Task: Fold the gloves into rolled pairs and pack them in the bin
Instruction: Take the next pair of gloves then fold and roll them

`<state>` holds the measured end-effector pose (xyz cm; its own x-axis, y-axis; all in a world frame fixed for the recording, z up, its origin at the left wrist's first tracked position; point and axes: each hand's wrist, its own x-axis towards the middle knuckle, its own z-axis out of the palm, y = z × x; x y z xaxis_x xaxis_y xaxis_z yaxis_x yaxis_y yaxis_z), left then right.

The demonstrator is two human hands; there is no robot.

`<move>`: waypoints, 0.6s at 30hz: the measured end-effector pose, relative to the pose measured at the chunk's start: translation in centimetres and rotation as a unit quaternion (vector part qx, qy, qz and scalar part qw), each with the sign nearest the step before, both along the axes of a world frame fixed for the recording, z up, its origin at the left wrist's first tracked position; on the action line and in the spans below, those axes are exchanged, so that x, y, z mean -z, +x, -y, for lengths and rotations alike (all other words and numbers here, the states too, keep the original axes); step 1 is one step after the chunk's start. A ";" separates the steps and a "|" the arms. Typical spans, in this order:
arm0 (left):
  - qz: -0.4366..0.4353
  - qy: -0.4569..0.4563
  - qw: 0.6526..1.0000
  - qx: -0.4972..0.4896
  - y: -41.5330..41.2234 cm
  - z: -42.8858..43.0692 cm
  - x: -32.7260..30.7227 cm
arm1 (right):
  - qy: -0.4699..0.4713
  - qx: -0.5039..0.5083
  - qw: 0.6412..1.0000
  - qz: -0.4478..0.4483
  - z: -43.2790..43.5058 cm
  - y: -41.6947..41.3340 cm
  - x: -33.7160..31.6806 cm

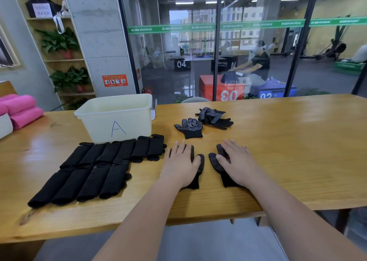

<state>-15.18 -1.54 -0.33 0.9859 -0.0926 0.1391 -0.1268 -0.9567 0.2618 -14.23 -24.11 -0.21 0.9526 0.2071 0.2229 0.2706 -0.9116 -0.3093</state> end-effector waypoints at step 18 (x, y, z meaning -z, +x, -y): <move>0.147 -0.175 0.973 0.031 -3.4 -0.5 -1.4 | 0.062 -0.003 0.989 0.137 1.1 -3.1 0.3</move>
